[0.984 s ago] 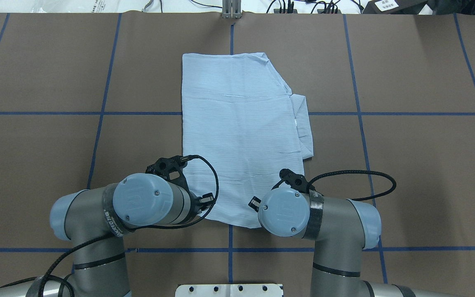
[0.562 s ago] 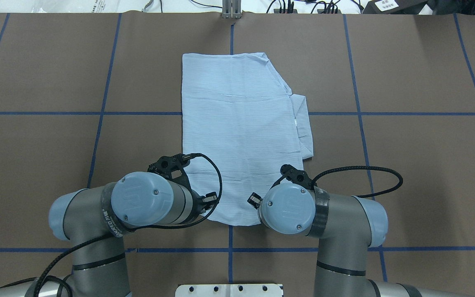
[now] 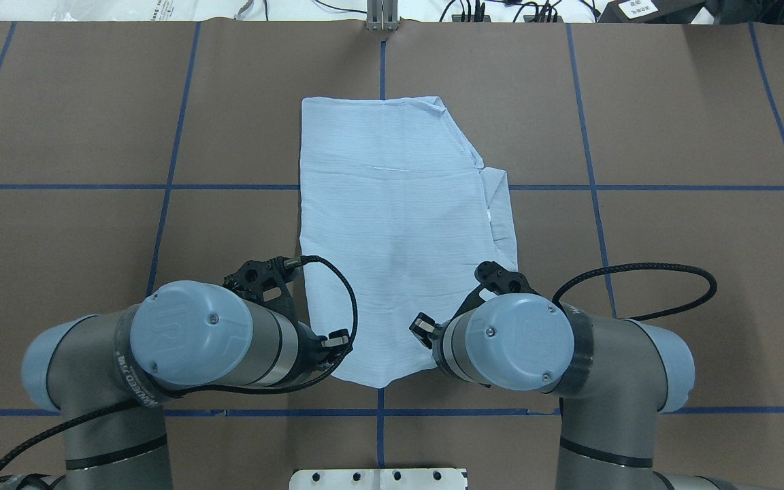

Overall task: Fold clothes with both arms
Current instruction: 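Grasp the near edge of the light blue shirt with both grippers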

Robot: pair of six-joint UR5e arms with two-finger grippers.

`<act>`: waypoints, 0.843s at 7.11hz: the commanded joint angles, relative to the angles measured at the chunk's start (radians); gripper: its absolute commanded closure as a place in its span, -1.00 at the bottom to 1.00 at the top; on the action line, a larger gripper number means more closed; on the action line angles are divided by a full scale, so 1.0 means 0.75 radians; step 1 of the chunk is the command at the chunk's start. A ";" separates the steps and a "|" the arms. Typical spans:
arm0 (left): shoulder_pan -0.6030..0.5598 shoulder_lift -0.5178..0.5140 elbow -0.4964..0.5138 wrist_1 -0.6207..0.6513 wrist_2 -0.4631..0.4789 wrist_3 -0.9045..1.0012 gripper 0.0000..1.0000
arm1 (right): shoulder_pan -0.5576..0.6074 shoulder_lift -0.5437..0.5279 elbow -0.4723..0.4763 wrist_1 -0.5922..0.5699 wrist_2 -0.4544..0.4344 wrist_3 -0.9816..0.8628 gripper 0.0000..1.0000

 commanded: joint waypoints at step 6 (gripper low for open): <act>0.010 0.010 -0.362 0.299 -0.213 0.004 1.00 | 0.024 -0.088 0.266 -0.003 0.270 -0.010 1.00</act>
